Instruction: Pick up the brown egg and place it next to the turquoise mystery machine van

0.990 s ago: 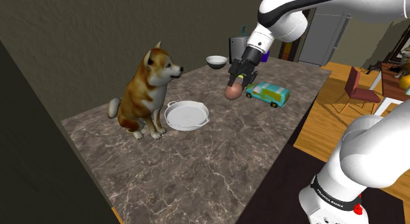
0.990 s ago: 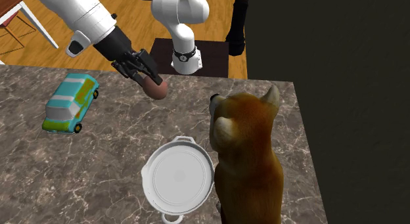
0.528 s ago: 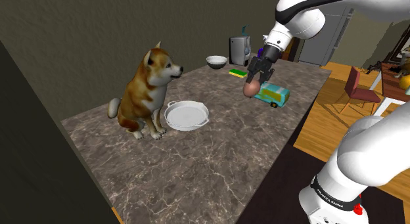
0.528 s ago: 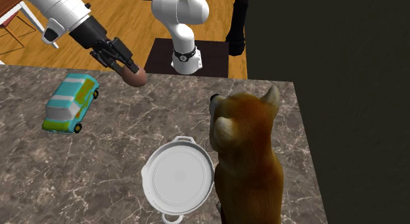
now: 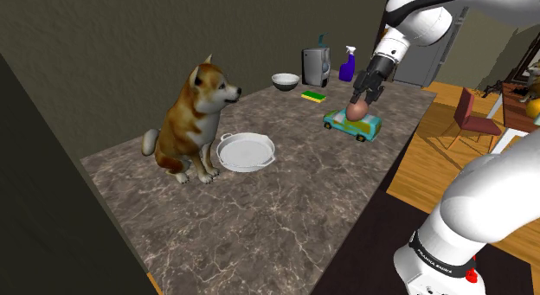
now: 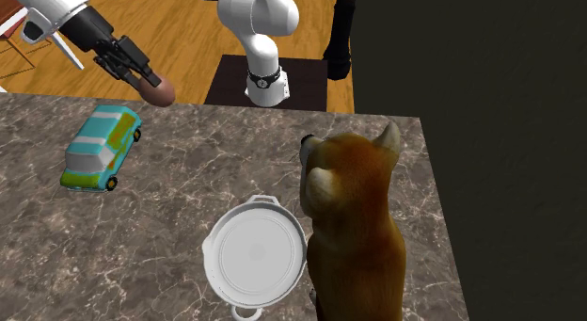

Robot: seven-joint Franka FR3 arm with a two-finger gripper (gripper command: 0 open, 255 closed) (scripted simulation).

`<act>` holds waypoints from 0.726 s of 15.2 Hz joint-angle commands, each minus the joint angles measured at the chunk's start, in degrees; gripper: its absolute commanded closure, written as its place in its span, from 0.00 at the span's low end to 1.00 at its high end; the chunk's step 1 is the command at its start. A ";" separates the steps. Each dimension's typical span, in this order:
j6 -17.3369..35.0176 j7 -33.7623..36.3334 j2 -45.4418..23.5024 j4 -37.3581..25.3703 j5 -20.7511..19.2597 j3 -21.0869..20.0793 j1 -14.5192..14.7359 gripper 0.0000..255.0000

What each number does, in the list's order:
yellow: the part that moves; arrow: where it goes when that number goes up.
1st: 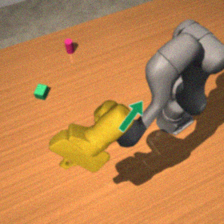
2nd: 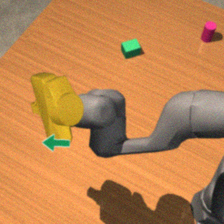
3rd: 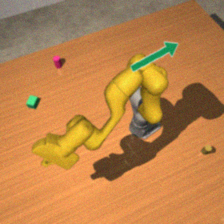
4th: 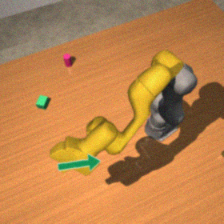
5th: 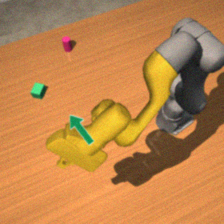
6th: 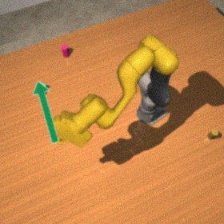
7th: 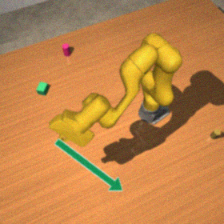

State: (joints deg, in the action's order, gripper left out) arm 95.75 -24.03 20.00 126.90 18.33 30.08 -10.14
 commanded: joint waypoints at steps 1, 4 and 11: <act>-1.60 -2.92 -1.44 -1.71 -0.84 2.36 -0.92 1.00; -4.28 -7.45 -4.51 -5.29 -1.57 6.03 -2.10 1.00; 0.43 -9.87 -5.90 -1.19 -1.04 6.58 -2.12 1.00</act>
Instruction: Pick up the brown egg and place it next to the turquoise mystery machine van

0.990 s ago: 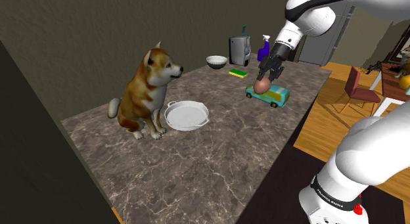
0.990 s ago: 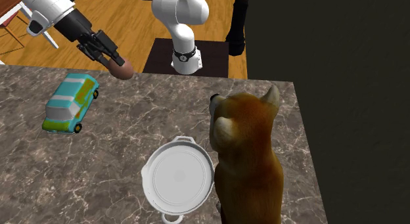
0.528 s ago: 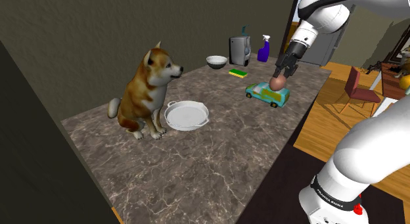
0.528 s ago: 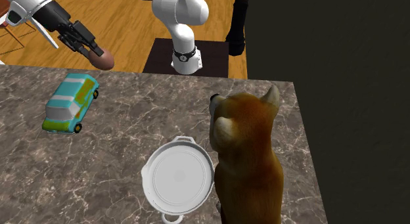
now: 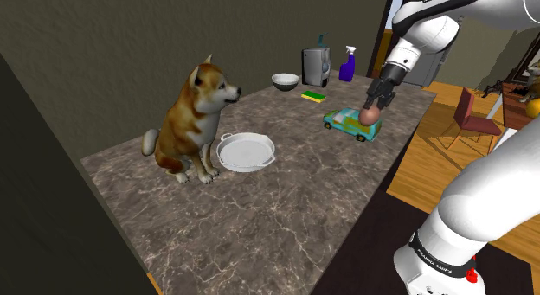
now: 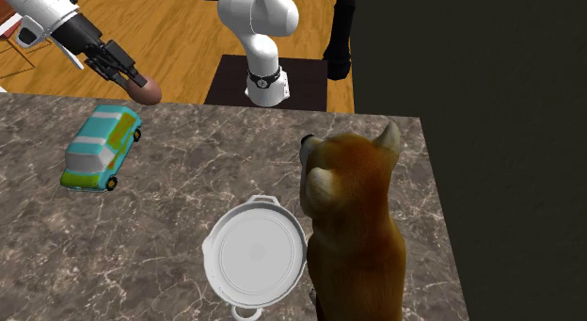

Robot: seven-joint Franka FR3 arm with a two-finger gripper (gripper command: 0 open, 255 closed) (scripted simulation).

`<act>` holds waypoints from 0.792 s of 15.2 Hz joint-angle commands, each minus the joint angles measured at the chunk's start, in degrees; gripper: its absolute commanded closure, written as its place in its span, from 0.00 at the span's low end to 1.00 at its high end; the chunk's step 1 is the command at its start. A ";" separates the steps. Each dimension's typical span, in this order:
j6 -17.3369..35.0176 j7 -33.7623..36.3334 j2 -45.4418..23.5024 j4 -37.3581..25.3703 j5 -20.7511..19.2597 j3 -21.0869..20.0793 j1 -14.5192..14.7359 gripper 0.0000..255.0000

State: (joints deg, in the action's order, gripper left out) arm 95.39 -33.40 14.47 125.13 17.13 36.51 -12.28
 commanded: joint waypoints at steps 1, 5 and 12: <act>1.46 -0.88 -0.62 1.12 0.28 0.24 0.02 1.00; 4.11 -2.45 -1.81 3.15 0.87 0.63 0.09 1.00; 8.65 -5.54 -4.52 6.24 2.42 1.36 0.34 1.00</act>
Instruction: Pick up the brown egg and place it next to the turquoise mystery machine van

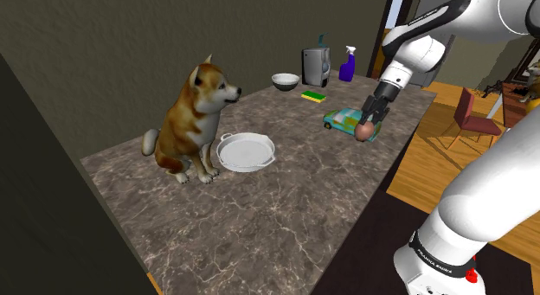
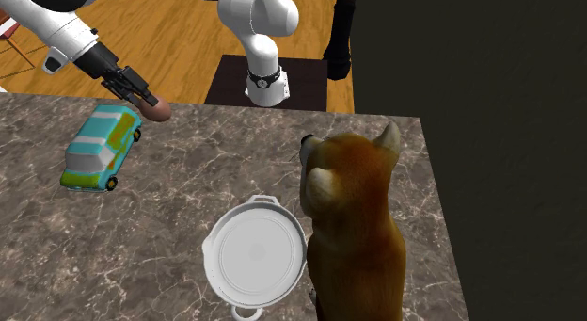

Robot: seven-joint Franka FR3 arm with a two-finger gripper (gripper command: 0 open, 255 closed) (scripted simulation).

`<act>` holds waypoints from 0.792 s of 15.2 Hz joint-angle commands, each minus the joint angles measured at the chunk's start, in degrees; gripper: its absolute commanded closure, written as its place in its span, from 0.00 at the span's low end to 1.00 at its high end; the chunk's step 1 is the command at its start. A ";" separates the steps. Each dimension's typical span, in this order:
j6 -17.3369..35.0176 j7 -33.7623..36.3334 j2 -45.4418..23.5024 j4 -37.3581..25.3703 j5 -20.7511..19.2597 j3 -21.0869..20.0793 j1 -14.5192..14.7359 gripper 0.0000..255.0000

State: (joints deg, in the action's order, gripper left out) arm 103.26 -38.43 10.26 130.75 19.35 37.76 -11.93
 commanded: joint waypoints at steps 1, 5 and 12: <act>1.41 -0.99 -0.76 1.01 0.48 0.22 0.04 1.00; 3.89 -3.02 -2.74 2.44 1.79 0.61 0.24 1.00; 7.54 -6.51 -6.34 4.23 4.39 1.38 0.84 1.00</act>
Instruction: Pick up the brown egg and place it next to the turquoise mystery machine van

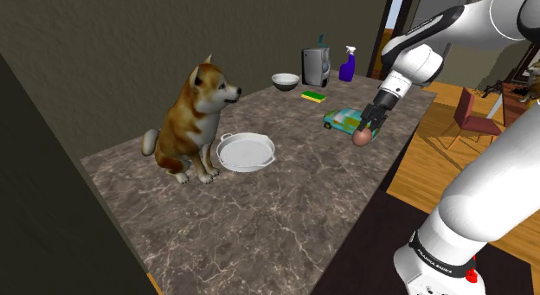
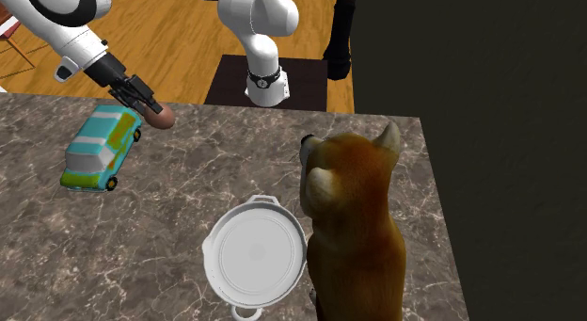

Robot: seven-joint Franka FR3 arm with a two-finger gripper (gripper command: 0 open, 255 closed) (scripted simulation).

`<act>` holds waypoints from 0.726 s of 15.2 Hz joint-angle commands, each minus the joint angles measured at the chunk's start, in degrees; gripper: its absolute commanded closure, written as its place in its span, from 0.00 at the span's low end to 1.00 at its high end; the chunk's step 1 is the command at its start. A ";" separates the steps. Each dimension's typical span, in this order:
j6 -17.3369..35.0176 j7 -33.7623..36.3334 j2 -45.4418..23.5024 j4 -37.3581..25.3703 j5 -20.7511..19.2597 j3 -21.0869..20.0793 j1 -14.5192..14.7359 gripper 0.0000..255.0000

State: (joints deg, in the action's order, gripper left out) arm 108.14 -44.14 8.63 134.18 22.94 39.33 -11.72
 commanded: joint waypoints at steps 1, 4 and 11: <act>2.66 -0.79 -4.71 0.80 0.79 -0.11 0.71 1.00; 2.66 -0.78 -4.70 0.80 0.78 -0.02 0.81 1.00; 5.11 -1.51 -6.07 2.14 2.57 -0.51 1.61 0.00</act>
State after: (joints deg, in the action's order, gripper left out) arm 111.25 -45.90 4.92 134.43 25.59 39.08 -10.35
